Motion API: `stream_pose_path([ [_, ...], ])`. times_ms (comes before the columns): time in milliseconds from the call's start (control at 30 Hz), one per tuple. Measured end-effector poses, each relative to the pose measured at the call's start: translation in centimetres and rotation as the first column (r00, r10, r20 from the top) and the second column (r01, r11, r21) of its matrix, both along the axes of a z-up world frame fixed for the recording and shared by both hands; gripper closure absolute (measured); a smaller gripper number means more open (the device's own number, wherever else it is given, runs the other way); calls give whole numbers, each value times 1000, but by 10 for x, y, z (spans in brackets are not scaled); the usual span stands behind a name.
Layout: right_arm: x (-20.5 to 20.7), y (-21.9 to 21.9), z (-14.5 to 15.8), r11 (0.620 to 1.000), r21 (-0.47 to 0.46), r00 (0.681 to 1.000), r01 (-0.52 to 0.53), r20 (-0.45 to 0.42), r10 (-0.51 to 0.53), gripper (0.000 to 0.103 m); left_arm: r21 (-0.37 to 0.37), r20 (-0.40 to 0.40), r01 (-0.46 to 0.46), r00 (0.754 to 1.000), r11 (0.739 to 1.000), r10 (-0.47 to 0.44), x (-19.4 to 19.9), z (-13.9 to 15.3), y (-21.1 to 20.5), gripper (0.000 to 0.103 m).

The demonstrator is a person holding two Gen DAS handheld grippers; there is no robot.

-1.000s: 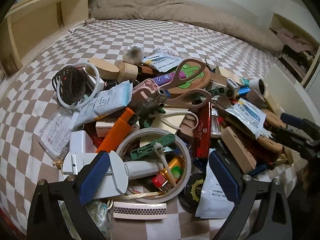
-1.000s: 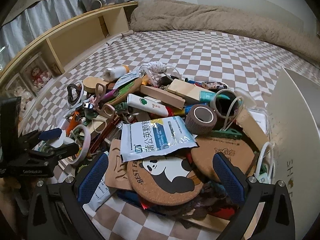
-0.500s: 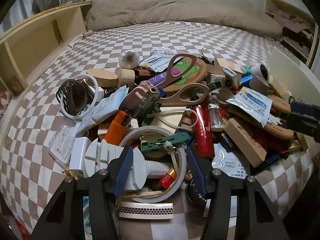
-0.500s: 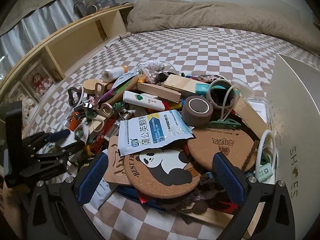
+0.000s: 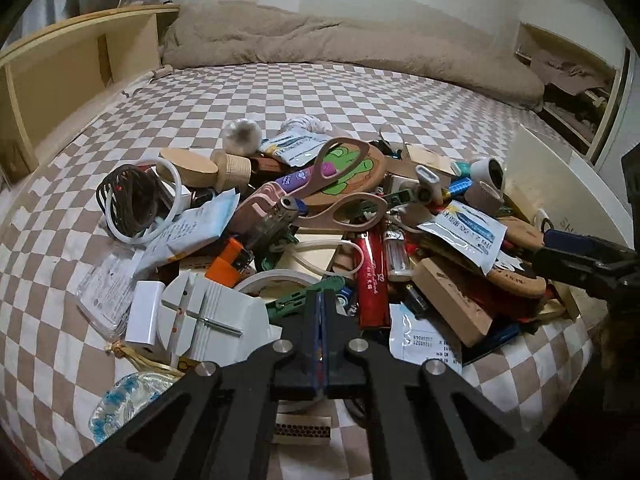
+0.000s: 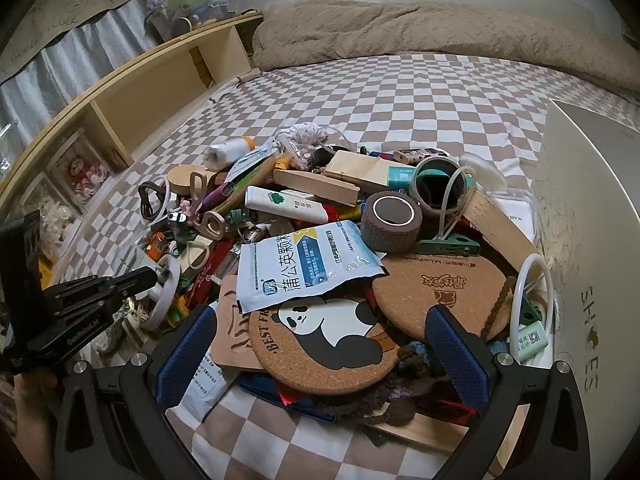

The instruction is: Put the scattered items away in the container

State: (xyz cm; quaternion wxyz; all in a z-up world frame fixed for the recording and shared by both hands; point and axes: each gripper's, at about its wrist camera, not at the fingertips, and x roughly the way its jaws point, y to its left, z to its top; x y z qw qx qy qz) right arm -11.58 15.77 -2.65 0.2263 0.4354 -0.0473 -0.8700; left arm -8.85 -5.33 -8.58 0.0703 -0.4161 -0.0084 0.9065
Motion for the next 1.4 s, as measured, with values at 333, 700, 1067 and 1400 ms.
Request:
stream_pose_path([
  [333,0,0,0,1000,-2,1000,1,0,-1,0,-13,46,-34,998,999,35,-6,-8,-2,69],
  [700,1,2,1,1000,-16,1000,5,4,-5,0,-64,40,-11,999,998,14,-17,-14,14,50],
  [1067,-1,13,3,997,-66,999,33,14,-32,0,38,-29,-68,997,997,69,-7,3,-9,90],
  [1400,1,6,7,998,-64,1000,10,-6,-11,0,132,-135,-82,986,988,100,9,25,-25,102],
])
